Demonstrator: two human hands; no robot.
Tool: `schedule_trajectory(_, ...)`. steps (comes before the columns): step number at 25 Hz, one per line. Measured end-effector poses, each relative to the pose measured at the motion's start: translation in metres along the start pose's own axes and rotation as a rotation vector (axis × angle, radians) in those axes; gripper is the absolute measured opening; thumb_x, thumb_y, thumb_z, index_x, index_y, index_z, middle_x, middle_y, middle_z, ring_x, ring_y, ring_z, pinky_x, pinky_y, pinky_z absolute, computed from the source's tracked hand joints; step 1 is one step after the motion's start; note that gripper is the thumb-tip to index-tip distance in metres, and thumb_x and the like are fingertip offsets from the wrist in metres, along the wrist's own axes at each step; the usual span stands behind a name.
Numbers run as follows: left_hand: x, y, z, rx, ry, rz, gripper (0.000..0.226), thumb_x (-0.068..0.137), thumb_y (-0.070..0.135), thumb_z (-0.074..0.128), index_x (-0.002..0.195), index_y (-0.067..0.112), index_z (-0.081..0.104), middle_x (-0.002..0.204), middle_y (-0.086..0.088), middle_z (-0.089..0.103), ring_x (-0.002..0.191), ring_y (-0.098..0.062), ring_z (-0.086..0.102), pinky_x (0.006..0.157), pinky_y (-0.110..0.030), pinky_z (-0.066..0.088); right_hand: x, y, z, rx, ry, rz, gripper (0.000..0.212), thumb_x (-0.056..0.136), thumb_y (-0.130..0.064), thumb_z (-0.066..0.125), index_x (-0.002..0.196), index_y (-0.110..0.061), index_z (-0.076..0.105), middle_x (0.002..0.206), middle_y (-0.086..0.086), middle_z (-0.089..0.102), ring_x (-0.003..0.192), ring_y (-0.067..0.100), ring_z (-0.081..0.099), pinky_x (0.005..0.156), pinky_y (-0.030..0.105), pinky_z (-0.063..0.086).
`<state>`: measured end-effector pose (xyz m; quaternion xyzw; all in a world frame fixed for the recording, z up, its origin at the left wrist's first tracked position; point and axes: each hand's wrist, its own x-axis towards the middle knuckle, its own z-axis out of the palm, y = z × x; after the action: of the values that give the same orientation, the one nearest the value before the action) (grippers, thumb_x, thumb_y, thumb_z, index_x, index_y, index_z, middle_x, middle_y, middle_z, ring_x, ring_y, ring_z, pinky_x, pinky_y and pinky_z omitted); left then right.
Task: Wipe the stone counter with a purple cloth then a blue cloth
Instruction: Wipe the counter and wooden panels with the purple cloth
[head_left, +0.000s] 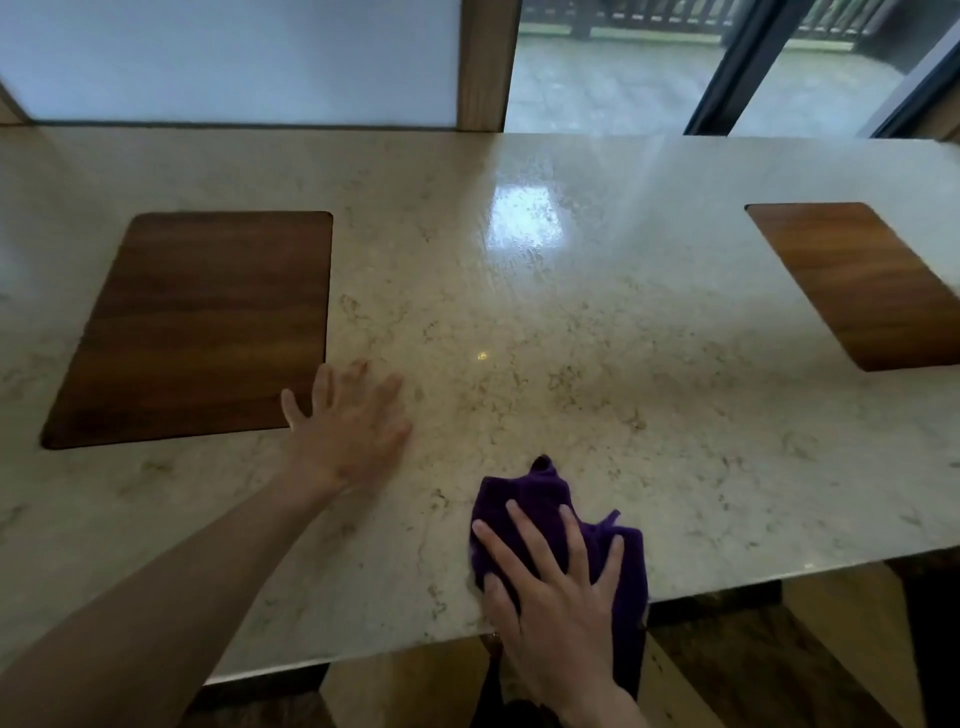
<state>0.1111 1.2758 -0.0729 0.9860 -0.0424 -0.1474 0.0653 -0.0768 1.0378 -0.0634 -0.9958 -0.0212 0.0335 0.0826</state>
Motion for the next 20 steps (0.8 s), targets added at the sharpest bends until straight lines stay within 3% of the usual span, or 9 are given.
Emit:
schedule_trajectory(3,-0.041,0.029,0.003,0.047,0.094,0.099,0.060,0.094,0.061,0.036,0.150,0.043,0.027,0.164,-0.002,0.017,0.150,-0.034,0.013,0.115,-0.066,0.013,-0.001,-0.001,-0.003,0.043,-0.009,-0.021,0.049,0.096,-0.063,0.033,0.145,-0.057,0.030,0.156,-0.020,0.034,0.146,0.030,0.029,0.110,0.073,0.015)
schedule_trajectory(6,-0.097,0.073,0.015,-0.075,0.285,0.449,0.052,0.090,0.046,0.048,0.138,0.025,0.054,0.148,-0.011,0.048,0.133,-0.036,0.047,0.104,-0.059,0.039,-0.004,0.010,-0.009,0.032,-0.052,-0.112,0.057,0.095,-0.072,0.027,0.149,-0.056,0.020,0.161,-0.017,0.025,0.150,0.030,0.018,0.113,0.069,0.006)
schedule_trajectory(8,-0.133,0.097,0.027,-0.125,0.211,0.539,0.056,0.090,0.042,0.050,0.144,0.028,0.046,0.151,-0.002,0.046,0.138,-0.027,0.043,0.112,-0.055,0.035,-0.010,0.033,-0.018,0.027,-0.078,-0.225,0.065,0.089,-0.076,0.033,0.148,-0.050,0.027,0.161,-0.013,0.026,0.149,0.031,0.021,0.114,0.065,0.010)
schedule_trajectory(10,-0.159,0.106,0.040,-0.062,0.113,0.513,0.066,0.090,0.048,0.049,0.152,0.036,0.031,0.159,0.006,0.035,0.148,-0.022,0.029,0.120,-0.050,0.023,-0.016,0.058,-0.023,-0.045,-0.121,-0.350,0.070,0.082,-0.073,0.047,0.145,-0.043,0.037,0.161,-0.010,0.027,0.147,0.033,0.028,0.111,0.066,0.025)
schedule_trajectory(14,-0.199,0.143,0.047,0.090,0.060,0.398,0.066,0.080,0.050,0.066,0.141,0.033,0.048,0.142,0.002,0.055,0.127,-0.022,0.057,0.099,-0.040,0.051,-0.032,0.091,-0.038,-0.026,-0.199,-0.414,0.080,0.064,-0.042,0.085,0.136,-0.041,0.050,0.153,-0.007,0.044,0.128,0.033,0.054,0.093,0.053,0.052)
schedule_trajectory(17,-0.208,0.177,0.040,0.041,0.138,0.297,0.062,0.070,0.030,0.081,0.126,0.027,0.056,0.121,0.000,0.064,0.099,-0.019,0.066,0.075,-0.028,0.058,-0.037,0.093,-0.049,0.038,-0.108,-0.420,0.062,0.068,-0.028,0.084,0.122,-0.038,0.057,0.137,-0.008,0.059,0.104,0.028,0.064,0.076,0.040,0.058)
schedule_trajectory(20,-0.212,0.197,0.024,-0.064,0.056,0.204,0.047,0.088,0.028,0.059,0.133,0.031,0.047,0.124,0.004,0.055,0.098,-0.017,0.058,0.081,-0.029,0.051,-0.042,0.111,-0.063,0.192,-0.125,-0.423,0.054,0.087,-0.021,0.066,0.133,-0.039,0.048,0.141,-0.016,0.051,0.108,0.020,0.053,0.086,0.033,0.054)
